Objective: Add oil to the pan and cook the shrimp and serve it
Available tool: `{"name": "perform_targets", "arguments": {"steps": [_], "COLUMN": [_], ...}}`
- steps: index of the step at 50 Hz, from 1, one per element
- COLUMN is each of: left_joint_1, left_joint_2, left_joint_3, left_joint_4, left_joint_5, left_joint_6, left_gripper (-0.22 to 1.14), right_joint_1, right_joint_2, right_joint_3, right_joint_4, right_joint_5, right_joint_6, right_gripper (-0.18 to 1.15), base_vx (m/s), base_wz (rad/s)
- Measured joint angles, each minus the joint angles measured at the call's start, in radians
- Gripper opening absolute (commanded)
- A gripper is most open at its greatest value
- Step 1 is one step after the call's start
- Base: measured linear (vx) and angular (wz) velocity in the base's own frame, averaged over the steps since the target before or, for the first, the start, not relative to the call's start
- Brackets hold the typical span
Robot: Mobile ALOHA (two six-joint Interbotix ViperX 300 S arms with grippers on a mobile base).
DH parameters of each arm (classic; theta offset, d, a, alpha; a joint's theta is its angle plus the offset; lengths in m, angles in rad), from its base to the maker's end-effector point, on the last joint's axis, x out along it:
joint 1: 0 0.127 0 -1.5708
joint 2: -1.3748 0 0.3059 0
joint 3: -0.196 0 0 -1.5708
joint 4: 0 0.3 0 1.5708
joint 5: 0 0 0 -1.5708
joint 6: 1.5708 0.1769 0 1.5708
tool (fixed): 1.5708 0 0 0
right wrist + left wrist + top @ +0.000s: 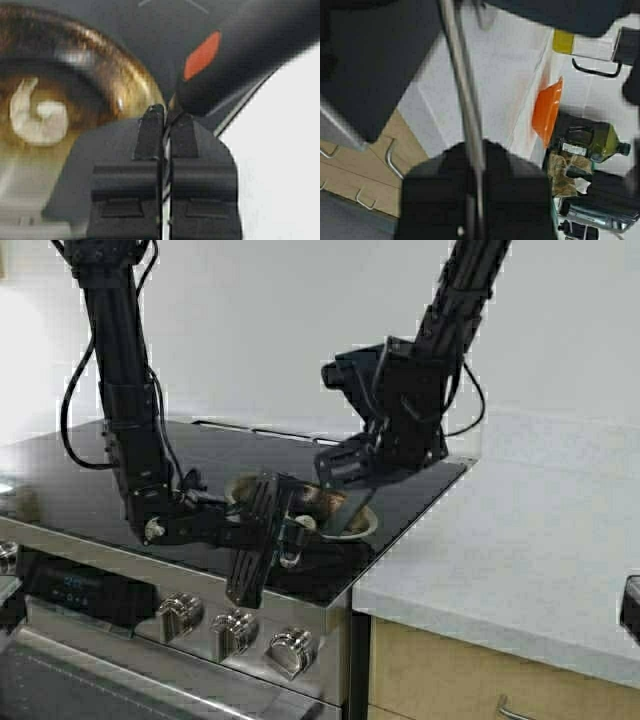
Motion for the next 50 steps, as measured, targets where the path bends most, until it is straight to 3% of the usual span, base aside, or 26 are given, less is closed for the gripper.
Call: {"name": "perform_targets", "arguments": {"steps": [23, 38, 50], "left_joint_1": [-0.002, 0.0, 0.0], "left_joint_2": [0.002, -0.006, -0.011], "left_joint_3": [0.003, 0.049, 0.057], "left_joint_4": [0.002, 0.014, 0.018], "left_joint_5": [0.0, -0.002, -0.002], "left_joint_6": [0.003, 0.044, 0.051], "left_gripper": [0.03, 0.03, 0.03], "right_joint_1": [0.038, -0.046, -0.117], "right_joint_2": [-0.02, -0.06, -0.055], "right_joint_3": [0.078, 0.041, -0.008], "right_joint_4": [0.086, 0.114, 0.074], "right_joint_5": [-0.009, 0.035, 0.077], "right_joint_6": [0.16, 0.149, 0.051], "right_gripper": [0.07, 0.07, 0.07], "base_vx": [0.0, 0.0, 0.0], "base_wz": [0.0, 0.0, 0.0]}}
